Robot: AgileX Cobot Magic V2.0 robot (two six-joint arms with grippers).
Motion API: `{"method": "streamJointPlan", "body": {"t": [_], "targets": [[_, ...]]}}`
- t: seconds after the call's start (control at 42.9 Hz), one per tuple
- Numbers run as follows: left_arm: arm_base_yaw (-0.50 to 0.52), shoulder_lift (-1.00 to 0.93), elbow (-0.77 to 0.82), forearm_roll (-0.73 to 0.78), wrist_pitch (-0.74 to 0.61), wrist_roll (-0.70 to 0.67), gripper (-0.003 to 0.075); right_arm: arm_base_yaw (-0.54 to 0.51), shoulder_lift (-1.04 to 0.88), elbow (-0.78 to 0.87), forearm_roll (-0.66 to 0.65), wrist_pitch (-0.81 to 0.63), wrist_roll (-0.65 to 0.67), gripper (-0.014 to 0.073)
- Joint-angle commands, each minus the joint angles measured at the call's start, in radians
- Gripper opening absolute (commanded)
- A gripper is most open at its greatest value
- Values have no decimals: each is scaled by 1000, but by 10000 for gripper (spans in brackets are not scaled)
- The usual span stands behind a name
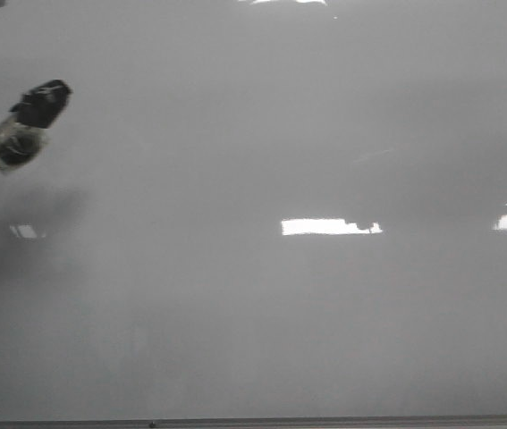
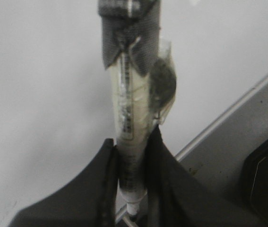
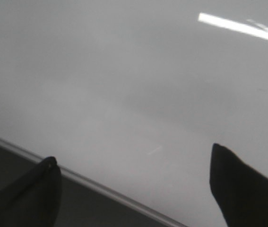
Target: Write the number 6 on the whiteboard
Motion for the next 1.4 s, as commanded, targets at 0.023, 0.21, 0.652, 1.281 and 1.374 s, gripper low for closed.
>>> {"method": "streamJointPlan", "body": {"t": [0.023,0.21,0.652,1.281,1.374], "targets": [[-154,-52,-51,13,-39,100,-20,110,114,-96,74,0,-127,651],[-370,-96,-51,18,-146,193,-20,304,240,-192,124,4,-269,651],[-507,-118,-51,30,-196,194,-20,553,434,-343,123,-96,-312,651],[-507,-116,-49,32,-194,193,-20,570,498,-364,124,-69,-312,-74],[-507,-116,-49,30,-194,186,-6,570,498,-364,113,-62,-312,-69]]}}
